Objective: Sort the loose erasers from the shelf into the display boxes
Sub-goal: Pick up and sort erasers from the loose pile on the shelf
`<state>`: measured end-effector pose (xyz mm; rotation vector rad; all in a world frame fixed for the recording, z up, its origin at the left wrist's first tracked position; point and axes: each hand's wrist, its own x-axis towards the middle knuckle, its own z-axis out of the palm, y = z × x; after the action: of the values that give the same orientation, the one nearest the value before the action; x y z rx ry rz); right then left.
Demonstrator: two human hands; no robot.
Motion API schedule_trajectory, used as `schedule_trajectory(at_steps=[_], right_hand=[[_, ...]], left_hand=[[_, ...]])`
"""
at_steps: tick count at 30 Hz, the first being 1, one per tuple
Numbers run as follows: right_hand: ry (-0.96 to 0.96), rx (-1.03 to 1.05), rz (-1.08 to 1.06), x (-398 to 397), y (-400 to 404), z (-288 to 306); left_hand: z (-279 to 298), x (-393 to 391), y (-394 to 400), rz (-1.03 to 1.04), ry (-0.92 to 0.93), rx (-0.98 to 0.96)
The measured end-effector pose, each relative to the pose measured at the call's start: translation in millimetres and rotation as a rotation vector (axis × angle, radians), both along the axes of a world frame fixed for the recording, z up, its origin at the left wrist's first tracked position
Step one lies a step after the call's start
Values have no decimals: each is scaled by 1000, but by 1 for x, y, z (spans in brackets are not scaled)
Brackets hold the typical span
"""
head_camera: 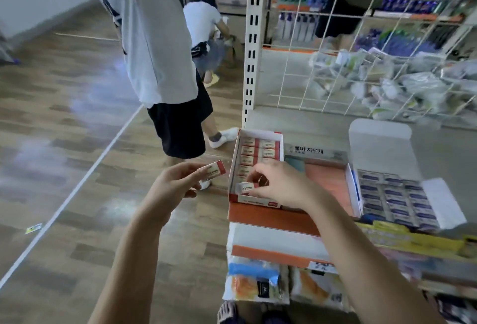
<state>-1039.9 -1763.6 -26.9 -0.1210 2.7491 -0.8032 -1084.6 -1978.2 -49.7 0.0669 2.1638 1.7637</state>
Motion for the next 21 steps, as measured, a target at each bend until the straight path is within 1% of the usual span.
schedule_trajectory(at_steps=[2, 4, 8, 10, 13, 16, 19, 21], right_hand=[[-61, -10, 4, -2, -1, 4], [-80, -22, 5, -4, -3, 4], [-52, -11, 20, -6, -5, 4], [-8, -3, 23, -4, -3, 6], [113, -1, -40, 2, 7, 10], [212, 21, -147, 8, 24, 12], [202, 56, -226, 13, 38, 9], [170, 63, -239, 14, 43, 4]], left_hand=[[-2, -3, 1, -15, -21, 10], [-3, -5, 3, -29, -35, 17], [-1, -7, 8, -53, -20, 19], [4, -9, 10, -116, 20, -16], [14, -15, 19, -274, 116, -163], [24, -21, 38, -449, 274, -404], [35, -22, 65, -614, 378, -545], [37, -22, 79, -702, 384, -605]])
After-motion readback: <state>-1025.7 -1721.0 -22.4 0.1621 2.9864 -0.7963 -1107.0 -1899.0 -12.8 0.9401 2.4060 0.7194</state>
